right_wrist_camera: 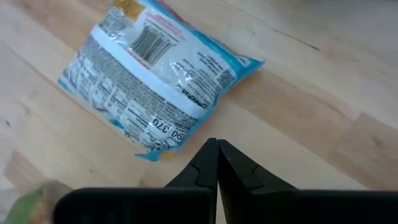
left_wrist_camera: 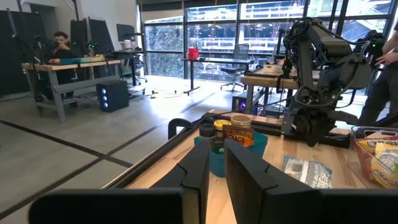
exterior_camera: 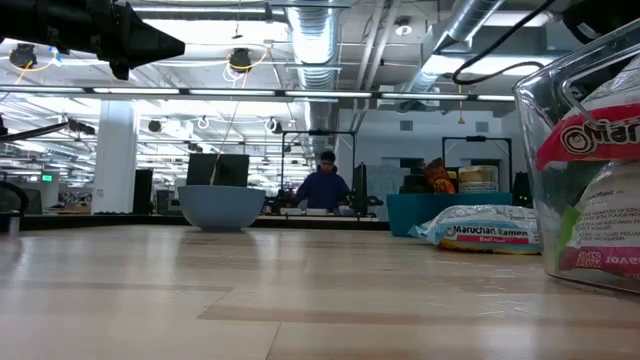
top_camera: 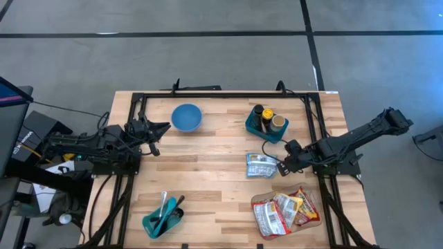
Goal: Pick & Place Food Item
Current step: Put the blue noodle pack into the transparent bin
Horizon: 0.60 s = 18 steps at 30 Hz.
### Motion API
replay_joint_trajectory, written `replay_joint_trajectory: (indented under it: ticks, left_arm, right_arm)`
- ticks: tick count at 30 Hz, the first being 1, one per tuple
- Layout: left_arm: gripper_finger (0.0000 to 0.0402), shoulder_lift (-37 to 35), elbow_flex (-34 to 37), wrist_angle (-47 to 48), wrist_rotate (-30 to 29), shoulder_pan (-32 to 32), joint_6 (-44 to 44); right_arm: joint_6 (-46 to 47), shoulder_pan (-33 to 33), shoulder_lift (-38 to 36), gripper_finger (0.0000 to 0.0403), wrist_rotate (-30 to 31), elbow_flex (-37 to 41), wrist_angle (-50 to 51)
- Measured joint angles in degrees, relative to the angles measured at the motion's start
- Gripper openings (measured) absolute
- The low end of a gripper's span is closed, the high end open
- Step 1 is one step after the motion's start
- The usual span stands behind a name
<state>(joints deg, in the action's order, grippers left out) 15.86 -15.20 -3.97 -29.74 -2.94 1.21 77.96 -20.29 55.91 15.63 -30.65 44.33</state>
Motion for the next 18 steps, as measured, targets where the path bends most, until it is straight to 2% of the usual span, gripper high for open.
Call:
replay_joint_trajectory:
  ticks: [3, 9, 18]
  left_arm:
    - [0.0044, 0.0, 0.0, 0.0, 0.0, 0.0, 0.0]
    - [0.0044, 0.0, 0.0, 0.0, 0.0, 0.0, 0.0]
    - [0.0044, 0.0, 0.0, 0.0, 0.0, 0.0, 0.0]
  right_arm:
    - [-1.8, 0.1, 0.7, 0.0, -0.1, 0.0, -0.8]
    - [6.0, 2.6, 0.7, 0.0, -2.9, 0.0, -0.6]
    - [13.6, 3.2, 0.7, 0.0, -3.2, 0.0, -0.4]
